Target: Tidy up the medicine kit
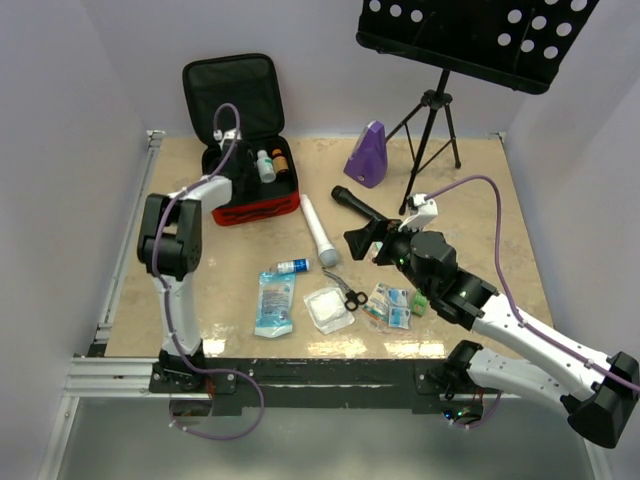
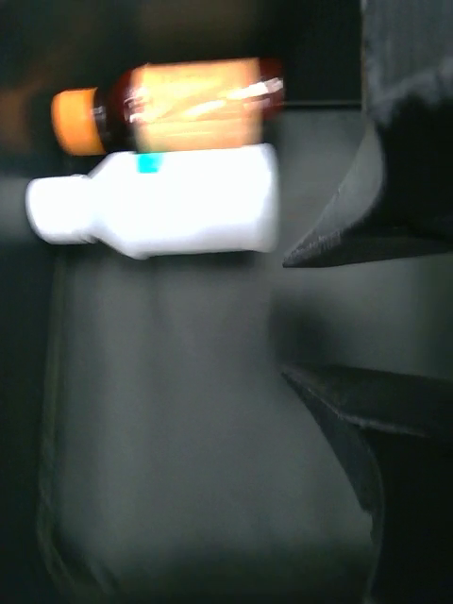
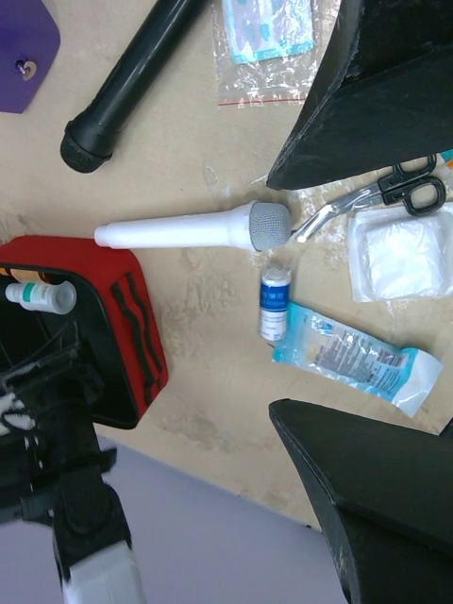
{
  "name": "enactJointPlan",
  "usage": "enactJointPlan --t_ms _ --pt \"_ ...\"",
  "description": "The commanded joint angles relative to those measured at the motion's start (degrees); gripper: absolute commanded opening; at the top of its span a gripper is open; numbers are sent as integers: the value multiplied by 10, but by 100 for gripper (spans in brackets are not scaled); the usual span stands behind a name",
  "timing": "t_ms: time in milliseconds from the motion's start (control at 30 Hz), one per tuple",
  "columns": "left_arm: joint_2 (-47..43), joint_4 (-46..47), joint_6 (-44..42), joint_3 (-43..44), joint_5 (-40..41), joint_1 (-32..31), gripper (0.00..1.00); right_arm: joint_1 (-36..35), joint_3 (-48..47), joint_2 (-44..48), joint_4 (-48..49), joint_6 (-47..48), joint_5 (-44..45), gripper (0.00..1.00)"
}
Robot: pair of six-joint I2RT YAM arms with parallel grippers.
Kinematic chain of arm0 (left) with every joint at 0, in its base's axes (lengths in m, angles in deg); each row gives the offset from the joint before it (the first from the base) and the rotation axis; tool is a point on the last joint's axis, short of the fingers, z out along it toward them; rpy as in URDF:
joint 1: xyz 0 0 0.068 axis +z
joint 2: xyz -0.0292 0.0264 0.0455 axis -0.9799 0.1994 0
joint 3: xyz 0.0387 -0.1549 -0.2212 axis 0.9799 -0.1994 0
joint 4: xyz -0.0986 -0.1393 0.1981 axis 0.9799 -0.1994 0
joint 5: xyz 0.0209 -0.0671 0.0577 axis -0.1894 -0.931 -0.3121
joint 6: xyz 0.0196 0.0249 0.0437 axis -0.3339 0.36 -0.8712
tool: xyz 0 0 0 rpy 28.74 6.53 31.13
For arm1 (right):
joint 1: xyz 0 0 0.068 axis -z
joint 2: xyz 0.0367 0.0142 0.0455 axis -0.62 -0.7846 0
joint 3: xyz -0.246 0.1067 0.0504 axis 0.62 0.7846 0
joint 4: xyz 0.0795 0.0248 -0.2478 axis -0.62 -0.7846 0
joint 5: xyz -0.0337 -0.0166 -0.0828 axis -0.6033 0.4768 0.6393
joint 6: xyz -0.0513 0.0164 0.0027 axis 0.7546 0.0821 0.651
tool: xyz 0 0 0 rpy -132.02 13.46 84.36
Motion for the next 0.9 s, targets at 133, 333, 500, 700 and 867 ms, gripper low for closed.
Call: enactJointPlan --t_ms 133,333,500,700,867 --pt "-324 -32 -52 -198 149 -145 63 1 -6 2 20 15 7 98" --pt "-427 -119 -14 -300 129 -283 100 1 15 2 19 9 1 98" --pt "-501 -87 -59 -388 37 -294 100 1 35 21 17 0 9 98" --pt "-443 -135 -89 -397 5 -298 100 1 74 66 4 -36 7 98" --pt "-436 -109 -132 -406 -17 -305 100 1 88 96 -18 -50 9 98"
